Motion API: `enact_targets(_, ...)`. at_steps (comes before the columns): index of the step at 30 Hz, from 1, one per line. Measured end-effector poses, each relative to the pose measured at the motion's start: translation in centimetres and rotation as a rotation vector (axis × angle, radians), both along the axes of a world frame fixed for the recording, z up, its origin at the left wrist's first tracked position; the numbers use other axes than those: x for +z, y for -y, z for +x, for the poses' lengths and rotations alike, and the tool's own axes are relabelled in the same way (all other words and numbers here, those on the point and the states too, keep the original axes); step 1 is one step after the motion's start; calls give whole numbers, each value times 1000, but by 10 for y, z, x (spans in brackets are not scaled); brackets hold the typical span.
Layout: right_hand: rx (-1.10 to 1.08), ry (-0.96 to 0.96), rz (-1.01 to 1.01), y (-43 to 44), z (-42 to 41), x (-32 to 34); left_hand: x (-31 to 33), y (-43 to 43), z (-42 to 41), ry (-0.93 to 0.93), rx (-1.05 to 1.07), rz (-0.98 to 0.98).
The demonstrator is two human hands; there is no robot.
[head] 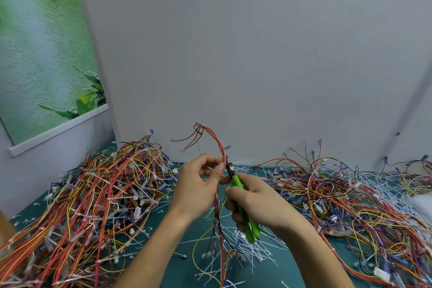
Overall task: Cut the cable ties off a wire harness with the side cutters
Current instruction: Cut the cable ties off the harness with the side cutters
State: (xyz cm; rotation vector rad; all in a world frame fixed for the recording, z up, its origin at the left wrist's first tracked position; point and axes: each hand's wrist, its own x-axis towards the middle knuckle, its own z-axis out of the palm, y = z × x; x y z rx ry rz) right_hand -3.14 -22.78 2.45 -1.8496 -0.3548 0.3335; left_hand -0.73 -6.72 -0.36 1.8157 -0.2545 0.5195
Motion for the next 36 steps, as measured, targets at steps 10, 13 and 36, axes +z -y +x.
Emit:
enact_targets(10, 17, -13, -7, -1, -3, 5, -1, 0, 1, -2, 8, 20)
enact_targets(13, 15, -14, -6, -2, -3, 5, -2, 0, 1, -7, 10, 27)
enact_targets(36, 10, 20, -56, 1, -1, 2, -4, 0, 3, -22, 17, 23)
